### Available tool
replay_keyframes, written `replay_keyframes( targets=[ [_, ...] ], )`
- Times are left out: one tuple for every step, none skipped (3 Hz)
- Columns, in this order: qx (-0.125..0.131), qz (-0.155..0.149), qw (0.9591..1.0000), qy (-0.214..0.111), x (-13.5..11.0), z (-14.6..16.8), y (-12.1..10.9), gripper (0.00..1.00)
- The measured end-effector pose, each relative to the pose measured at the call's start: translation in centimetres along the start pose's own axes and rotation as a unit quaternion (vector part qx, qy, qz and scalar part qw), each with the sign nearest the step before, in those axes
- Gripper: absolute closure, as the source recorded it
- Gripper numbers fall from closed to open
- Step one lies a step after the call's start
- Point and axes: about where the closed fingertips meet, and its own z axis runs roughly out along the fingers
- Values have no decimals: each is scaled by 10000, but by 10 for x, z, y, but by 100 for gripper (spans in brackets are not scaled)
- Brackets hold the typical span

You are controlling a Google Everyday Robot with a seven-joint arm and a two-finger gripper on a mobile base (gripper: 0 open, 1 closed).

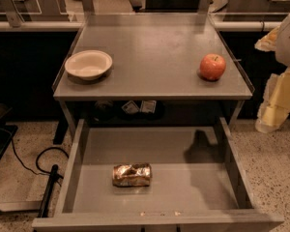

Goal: Pick orange can from top drawer and place on counter

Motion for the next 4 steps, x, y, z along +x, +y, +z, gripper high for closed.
replay_keyframes(
  targets=[
    [9,-2,10000,-5,0,0,0,0],
    [-47,-169,9997,-151,-18,14,12,0],
    [-141,-376,9987,-314,-44,32,32,0],
    [-425,-547,9962,-525,-63,49,47,0]
  ],
)
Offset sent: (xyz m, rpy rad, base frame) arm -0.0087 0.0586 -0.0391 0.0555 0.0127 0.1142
